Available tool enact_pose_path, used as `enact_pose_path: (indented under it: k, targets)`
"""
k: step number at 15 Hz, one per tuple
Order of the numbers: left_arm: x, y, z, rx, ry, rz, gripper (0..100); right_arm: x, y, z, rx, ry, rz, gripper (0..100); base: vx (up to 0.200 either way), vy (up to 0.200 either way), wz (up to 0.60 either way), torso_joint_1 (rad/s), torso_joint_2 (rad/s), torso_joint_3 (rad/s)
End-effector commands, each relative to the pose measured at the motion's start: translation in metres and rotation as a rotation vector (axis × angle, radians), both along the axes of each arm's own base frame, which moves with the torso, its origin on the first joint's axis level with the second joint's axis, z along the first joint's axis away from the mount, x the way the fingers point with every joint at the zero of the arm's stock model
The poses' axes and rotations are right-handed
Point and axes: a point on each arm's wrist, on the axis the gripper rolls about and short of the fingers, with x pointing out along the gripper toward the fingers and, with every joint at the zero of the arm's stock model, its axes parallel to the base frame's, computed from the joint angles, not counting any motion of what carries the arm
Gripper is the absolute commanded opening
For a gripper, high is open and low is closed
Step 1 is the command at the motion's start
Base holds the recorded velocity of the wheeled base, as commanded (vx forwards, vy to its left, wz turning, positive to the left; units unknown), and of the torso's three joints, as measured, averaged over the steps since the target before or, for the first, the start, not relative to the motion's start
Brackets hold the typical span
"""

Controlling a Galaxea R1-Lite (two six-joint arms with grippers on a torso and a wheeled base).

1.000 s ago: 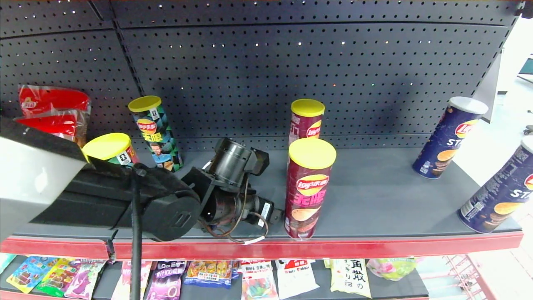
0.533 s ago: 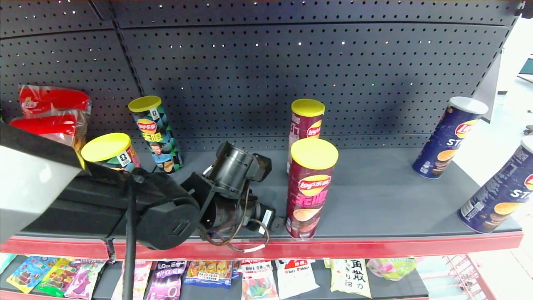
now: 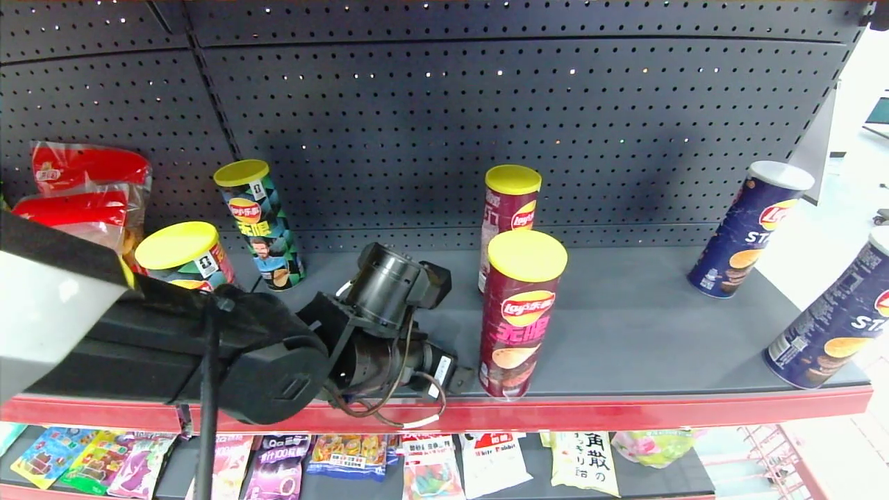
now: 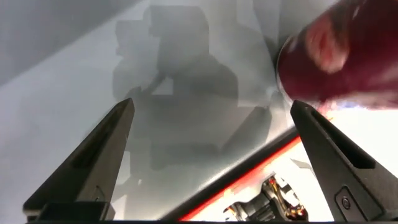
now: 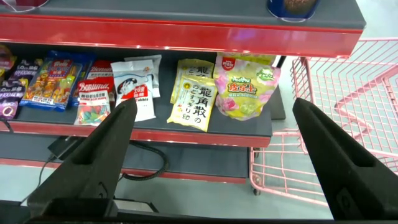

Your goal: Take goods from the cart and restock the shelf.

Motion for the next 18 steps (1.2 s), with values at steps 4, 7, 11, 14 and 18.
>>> enact_pose_path:
  k: [4, 7, 11, 14, 18]
  targets:
    - [-0.048, 0.066, 0.045, -0.065, -0.076, 0.06, 100, 0.0, 0.0, 0.0, 0.001, 0.002, 0.021, 100, 0.0, 0.0, 0.0, 0.0, 0.0, 0.0]
    - [-0.122, 0.13, 0.074, -0.122, -0.145, 0.074, 100, 0.0, 0.002, 0.0, -0.017, -0.001, 0.118, 100, 0.0, 0.0, 0.0, 0.0, 0.0, 0.0]
    - [-0.229, 0.221, 0.078, -0.098, -0.14, 0.213, 100, 0.006, 0.006, 0.031, -0.026, 0.017, 0.043, 100, 0.0, 0.0, 0.0, 0.0, 0.0, 0.0]
    - [-0.301, 0.252, 0.051, -0.109, -0.161, 0.484, 100, 0.009, 0.011, 0.035, -0.054, 0.046, -0.111, 100, 0.0, 0.0, 0.0, 0.0, 0.0, 0.0]
    - [-0.313, 0.254, 0.011, -0.248, -0.288, 0.559, 100, 0.009, 0.013, 0.035, -0.069, 0.048, -0.204, 100, 0.0, 0.0, 0.0, 0.0, 0.0, 0.0]
